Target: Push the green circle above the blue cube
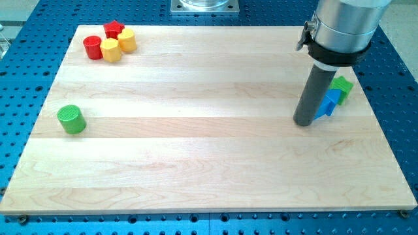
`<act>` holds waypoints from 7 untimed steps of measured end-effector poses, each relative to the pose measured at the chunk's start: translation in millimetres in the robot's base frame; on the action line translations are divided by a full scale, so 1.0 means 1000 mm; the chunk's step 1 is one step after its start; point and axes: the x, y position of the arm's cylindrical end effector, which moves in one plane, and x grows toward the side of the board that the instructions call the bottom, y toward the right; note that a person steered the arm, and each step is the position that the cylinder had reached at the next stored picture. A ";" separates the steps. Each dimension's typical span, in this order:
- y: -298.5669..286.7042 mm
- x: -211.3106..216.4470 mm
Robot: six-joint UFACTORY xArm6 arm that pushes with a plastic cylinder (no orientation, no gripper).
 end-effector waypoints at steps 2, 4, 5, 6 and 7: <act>-0.279 0.114; -0.441 0.020; -0.354 -0.021; -0.248 -0.036; -0.247 -0.018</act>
